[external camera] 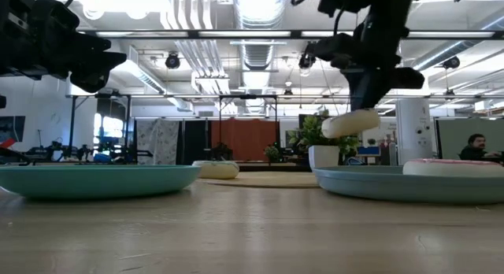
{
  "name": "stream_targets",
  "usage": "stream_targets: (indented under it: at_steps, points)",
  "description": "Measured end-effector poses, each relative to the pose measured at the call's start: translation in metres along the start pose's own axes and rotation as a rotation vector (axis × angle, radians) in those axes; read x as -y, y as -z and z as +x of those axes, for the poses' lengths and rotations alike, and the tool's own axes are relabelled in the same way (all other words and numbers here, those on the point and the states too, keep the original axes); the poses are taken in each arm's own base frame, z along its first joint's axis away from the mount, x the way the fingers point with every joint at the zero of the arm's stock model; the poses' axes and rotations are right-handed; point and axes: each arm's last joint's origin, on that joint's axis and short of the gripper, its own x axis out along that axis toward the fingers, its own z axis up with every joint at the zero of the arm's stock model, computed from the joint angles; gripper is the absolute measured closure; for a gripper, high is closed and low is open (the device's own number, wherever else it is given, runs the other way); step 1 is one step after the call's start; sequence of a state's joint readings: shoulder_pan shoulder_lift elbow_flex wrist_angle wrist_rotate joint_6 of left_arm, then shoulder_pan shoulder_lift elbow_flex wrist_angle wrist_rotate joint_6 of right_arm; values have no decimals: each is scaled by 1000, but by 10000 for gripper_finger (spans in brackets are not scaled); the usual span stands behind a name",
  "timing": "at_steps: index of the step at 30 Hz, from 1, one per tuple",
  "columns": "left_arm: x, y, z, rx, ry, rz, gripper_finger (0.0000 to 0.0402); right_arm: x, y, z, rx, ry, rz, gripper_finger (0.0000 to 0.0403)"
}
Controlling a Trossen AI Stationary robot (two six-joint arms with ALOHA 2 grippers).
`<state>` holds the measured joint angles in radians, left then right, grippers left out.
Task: Pick & Place donuts
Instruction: Put the large purple donut on the gray plate
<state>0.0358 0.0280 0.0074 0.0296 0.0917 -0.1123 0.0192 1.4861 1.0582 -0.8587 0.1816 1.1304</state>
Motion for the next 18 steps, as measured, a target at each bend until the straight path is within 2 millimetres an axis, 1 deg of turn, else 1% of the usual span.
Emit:
stream_targets:
  at_steps: [5, 9, 15, 18]
  points:
    - [0, 0, 0, 0, 0, 0, 252, -18, 30, 11, -31, -24, -9, 390]
    - [0, 0, 0, 0, 0, 0, 252, -28, 46, 21, -51, -10, -26, 390]
    - [0, 0, 0, 0, 0, 0, 252, -36, 60, 37, -100, 12, -51, 387]
    - [0, 0, 0, 0, 0, 0, 252, -38, 62, 40, -110, 17, -53, 365]
